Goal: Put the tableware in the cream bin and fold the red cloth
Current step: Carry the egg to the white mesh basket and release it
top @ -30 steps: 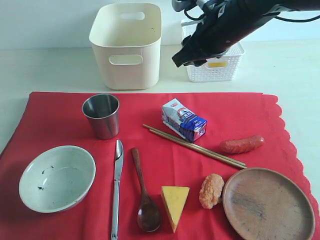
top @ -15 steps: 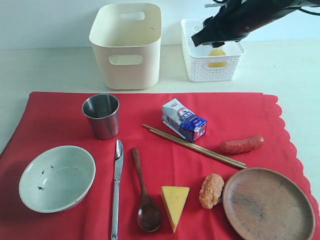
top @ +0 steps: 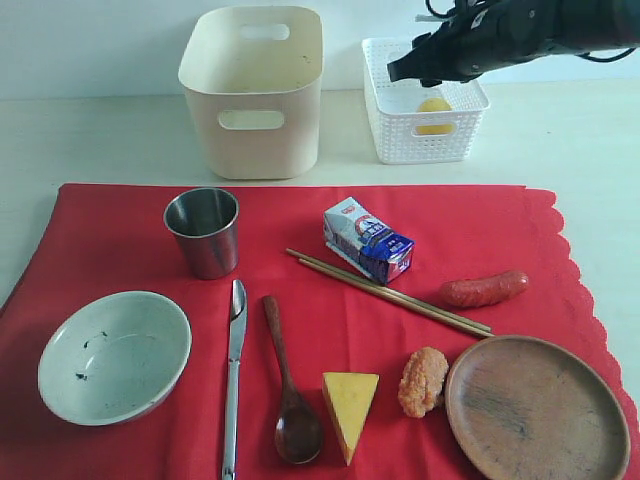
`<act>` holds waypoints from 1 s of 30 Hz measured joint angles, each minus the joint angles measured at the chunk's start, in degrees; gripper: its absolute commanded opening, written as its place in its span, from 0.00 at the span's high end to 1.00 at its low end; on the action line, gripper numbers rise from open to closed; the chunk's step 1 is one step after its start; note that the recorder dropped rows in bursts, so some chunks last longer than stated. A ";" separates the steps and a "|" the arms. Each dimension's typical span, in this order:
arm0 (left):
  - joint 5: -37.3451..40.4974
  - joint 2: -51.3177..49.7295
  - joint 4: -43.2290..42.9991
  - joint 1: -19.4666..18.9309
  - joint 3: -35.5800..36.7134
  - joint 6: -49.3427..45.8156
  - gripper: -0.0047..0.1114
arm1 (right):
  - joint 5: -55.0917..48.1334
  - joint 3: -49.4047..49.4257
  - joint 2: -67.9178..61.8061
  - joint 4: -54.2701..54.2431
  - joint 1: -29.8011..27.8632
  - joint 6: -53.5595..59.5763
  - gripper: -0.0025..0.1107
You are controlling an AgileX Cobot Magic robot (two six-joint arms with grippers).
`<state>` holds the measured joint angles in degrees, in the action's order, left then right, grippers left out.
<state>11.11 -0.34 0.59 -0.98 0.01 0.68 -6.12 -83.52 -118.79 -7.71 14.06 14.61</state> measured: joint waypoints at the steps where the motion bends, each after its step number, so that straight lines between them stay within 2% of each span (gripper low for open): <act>1: 0.00 0.00 0.00 0.00 0.00 0.00 0.94 | 0.12 -1.05 -1.33 0.00 0.00 -0.16 0.98; 5: 0.00 0.00 0.00 0.00 0.00 0.00 0.94 | 0.63 -5.73 -6.54 0.00 -0.22 -2.10 0.96; 8: 0.00 0.00 0.00 0.00 0.00 0.00 0.94 | 0.86 -7.82 -9.07 -0.10 -0.27 -3.51 0.87; 15: 0.00 0.00 0.00 0.00 0.00 0.00 0.94 | 4.55 -8.39 -11.53 -0.70 -0.40 -3.91 0.39; 17: 0.00 0.00 0.00 0.00 0.00 0.00 0.94 | 5.11 -8.51 -11.53 -0.96 -0.40 -4.03 0.27; 18: 0.00 0.00 0.00 0.00 0.00 0.00 0.94 | 5.25 -8.51 -11.53 -1.46 -0.40 -4.31 0.25; 22: 0.00 0.00 0.00 0.00 0.00 0.00 0.94 | 4.32 -8.51 -11.42 -2.66 -0.40 -5.19 0.25; 25: 0.00 0.00 0.00 0.00 0.00 0.00 0.94 | -2.67 -8.51 -8.49 -2.79 -0.40 -5.19 0.27; 30: 0.00 0.00 0.00 0.00 0.00 0.00 0.94 | -13.08 -8.51 -1.39 -2.79 -0.40 -5.00 0.57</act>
<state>11.11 -0.34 0.59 -0.98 0.01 0.68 -19.20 -92.03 -120.18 -10.50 13.66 9.61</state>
